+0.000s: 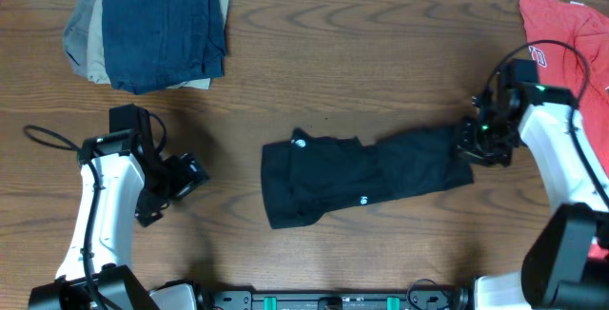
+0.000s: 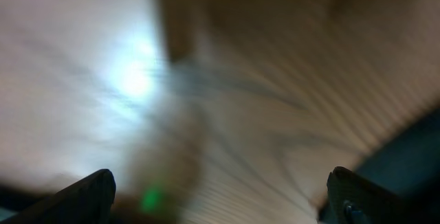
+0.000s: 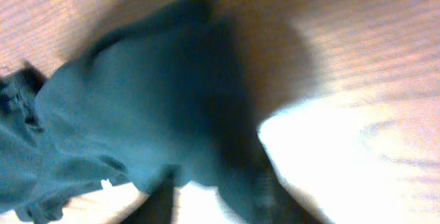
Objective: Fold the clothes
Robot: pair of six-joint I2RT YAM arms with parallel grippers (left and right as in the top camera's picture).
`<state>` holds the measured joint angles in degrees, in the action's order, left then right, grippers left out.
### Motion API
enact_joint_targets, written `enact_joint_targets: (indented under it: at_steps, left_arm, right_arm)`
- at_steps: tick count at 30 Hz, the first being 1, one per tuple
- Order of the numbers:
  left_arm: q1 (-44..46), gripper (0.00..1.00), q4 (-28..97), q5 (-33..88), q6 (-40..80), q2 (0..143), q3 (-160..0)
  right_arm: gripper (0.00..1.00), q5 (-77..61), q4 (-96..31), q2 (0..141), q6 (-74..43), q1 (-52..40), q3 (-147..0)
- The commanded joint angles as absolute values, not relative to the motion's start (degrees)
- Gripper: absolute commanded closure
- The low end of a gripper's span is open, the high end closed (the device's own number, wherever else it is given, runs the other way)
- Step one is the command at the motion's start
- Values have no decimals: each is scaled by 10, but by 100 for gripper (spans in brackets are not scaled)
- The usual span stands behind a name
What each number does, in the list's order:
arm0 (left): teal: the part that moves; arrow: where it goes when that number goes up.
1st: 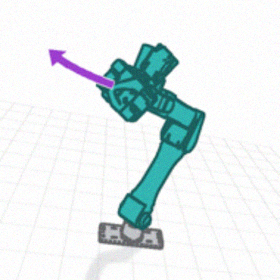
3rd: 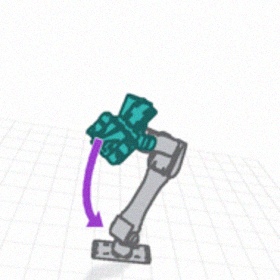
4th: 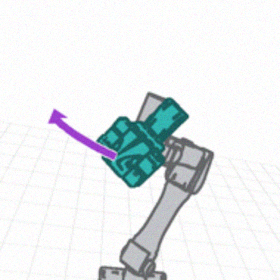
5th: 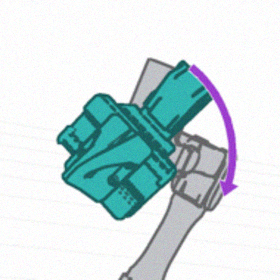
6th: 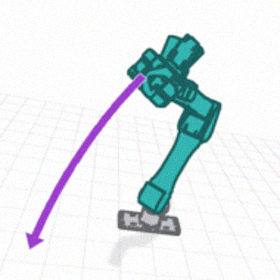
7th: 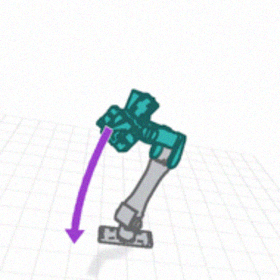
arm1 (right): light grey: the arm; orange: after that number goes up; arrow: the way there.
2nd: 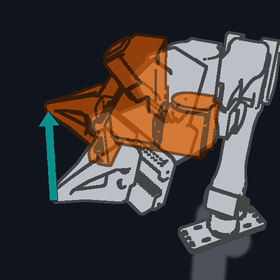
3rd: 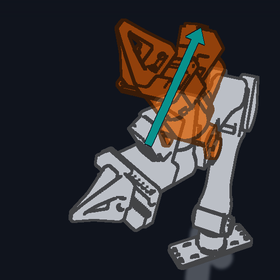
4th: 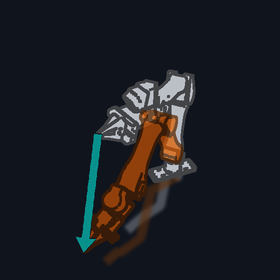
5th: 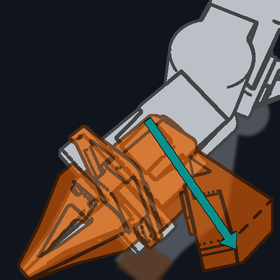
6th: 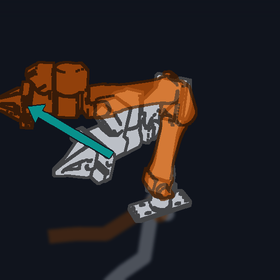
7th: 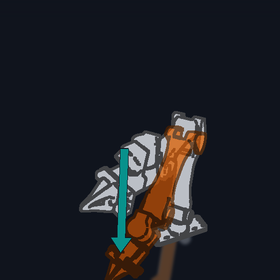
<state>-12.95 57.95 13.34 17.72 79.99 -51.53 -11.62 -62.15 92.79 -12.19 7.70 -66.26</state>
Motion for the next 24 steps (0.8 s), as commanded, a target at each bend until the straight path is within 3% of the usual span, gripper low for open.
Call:
enact_joint_targets:
  at_steps: [1,4,13,16,24]
  left_arm:
    - [-125,1,576,288,73,798,-508]
    - [-116,1,576,312,73,798,-508]
    - [-10,1,531,315,78,800,-490]
    - [23,1,478,315,108,812,-466]
    - [40,1,373,323,131,893,-448]
  right_arm:
    - [25,-105,-633,917,-119,79,-666]
    - [12,-105,-643,917,-117,79,-666]
    - [1,-91,-645,917,-117,79,-666]
    - [1,-27,-643,917,-126,84,-667]
    - [1,-32,-607,917,-199,160,-667]
